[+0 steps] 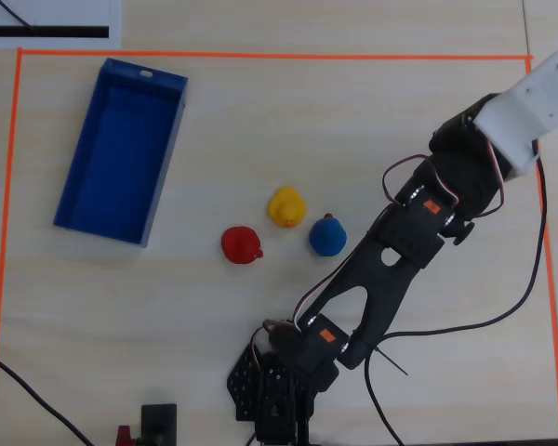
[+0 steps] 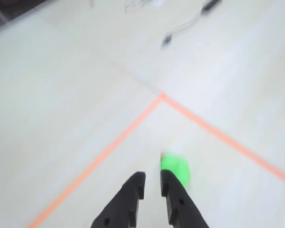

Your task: Grasp green duck and put it into box.

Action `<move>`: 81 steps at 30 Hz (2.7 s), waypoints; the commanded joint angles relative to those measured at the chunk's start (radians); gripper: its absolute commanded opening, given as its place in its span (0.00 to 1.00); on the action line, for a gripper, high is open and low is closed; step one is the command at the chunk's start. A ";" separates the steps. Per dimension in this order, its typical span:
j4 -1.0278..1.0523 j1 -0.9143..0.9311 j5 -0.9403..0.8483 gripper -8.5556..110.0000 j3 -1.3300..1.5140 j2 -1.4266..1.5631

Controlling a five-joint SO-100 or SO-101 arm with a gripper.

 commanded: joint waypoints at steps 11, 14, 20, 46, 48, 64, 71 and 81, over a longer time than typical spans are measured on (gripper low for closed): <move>-0.327 0.009 -0.117 0.32 -0.089 -0.256; -0.362 0.025 -0.118 0.34 -0.126 -0.336; -0.466 0.046 -0.150 0.34 -0.160 -0.459; -0.684 0.061 -0.216 0.35 -0.080 -0.752; -0.695 0.061 -0.218 0.35 -0.071 -0.759; -0.723 0.084 -0.221 0.35 -0.092 -0.862; -0.727 0.086 -0.222 0.35 -0.123 -0.899; -0.765 0.063 -0.207 0.11 -0.118 -0.910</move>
